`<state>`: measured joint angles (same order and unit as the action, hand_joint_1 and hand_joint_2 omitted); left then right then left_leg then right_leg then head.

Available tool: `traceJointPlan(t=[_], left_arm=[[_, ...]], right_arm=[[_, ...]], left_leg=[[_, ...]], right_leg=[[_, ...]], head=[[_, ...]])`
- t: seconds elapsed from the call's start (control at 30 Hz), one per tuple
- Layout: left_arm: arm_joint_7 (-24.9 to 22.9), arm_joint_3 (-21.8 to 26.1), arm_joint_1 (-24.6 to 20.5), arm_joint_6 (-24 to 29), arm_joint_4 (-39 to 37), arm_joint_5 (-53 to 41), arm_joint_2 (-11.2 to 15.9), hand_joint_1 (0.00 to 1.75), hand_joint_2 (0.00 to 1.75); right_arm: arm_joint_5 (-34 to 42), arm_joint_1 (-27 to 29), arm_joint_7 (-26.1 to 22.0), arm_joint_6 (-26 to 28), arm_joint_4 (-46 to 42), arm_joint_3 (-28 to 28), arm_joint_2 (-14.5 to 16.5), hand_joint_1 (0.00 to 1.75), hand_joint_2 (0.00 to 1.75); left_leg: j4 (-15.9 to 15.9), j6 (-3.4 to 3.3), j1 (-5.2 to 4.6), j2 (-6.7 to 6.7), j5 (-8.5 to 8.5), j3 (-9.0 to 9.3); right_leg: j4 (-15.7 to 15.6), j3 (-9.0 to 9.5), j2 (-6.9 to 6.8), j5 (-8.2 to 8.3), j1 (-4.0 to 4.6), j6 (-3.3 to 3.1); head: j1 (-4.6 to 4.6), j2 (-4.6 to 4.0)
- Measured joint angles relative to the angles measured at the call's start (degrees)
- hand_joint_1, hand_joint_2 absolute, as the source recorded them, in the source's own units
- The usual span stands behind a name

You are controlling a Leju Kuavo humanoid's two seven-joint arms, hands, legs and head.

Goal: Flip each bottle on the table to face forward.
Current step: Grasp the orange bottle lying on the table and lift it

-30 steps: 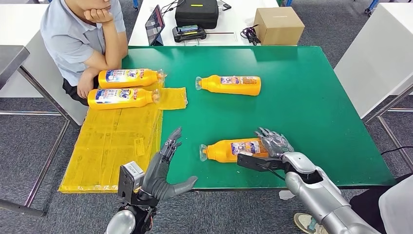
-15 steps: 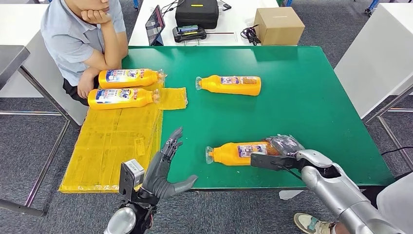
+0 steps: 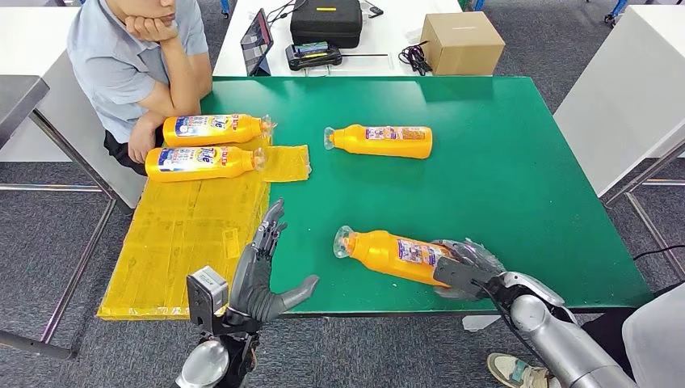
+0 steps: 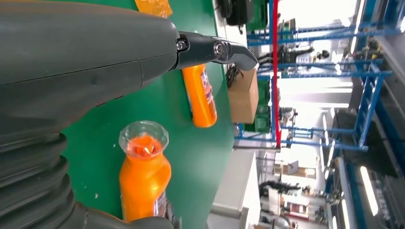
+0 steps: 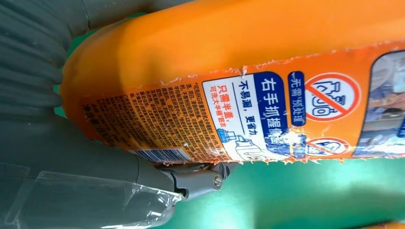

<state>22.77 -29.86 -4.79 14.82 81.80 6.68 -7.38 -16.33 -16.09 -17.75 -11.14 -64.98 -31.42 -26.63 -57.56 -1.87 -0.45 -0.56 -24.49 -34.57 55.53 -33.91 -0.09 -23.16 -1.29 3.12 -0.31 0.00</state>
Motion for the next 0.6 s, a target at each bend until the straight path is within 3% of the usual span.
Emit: traceJointPlan(t=[0.23, 0.3, 0.47, 0.6], left_arm=[[4.23, 1.54, 0.82, 5.41, -0.16, 4.91, -1.74, 0.00, 1.75], [2.84, 2.13, 1.58, 1.43, -0.55, 10.75, -2.20, 0.00, 1.75], [-4.55, 2.54, 2.29, -15.30, -5.65, 24.73, -2.61, 0.00, 1.75], [-5.15, 2.29, 1.48, -19.26, -11.12, 27.18, -3.33, 0.00, 1.75]], right_arm=[[7.48, 4.54, -2.36, -0.07, -3.11, 5.78, 4.44, 1.75, 1.75], [9.94, 5.10, -2.42, -1.54, -4.71, 7.63, 6.21, 1.75, 1.75], [17.34, 3.25, -2.90, -8.38, -7.03, 9.72, 10.36, 1.75, 1.75], [19.45, 0.46, -3.08, -10.17, -7.04, 9.40, 13.28, 1.75, 1.75]], left_leg=[[0.00, 0.00, -0.01, -0.01, 0.00, -0.04], [0.01, 0.00, 0.00, 0.00, 0.00, -0.05], [0.02, 0.00, 0.00, 0.03, 0.01, -0.05], [0.01, 0.00, 0.00, 0.00, 0.03, -0.02]], right_leg=[[0.01, 0.00, 0.00, 0.00, -0.01, 0.00], [0.01, -0.02, 0.00, 0.00, 0.00, 0.00], [0.01, -0.05, 0.02, 0.00, 0.00, 0.00], [0.01, -0.03, 0.00, 0.00, -0.01, 0.00]], head=[[-0.02, 0.00], [-0.01, 0.00], [-0.01, 0.00], [0.00, 0.00]])
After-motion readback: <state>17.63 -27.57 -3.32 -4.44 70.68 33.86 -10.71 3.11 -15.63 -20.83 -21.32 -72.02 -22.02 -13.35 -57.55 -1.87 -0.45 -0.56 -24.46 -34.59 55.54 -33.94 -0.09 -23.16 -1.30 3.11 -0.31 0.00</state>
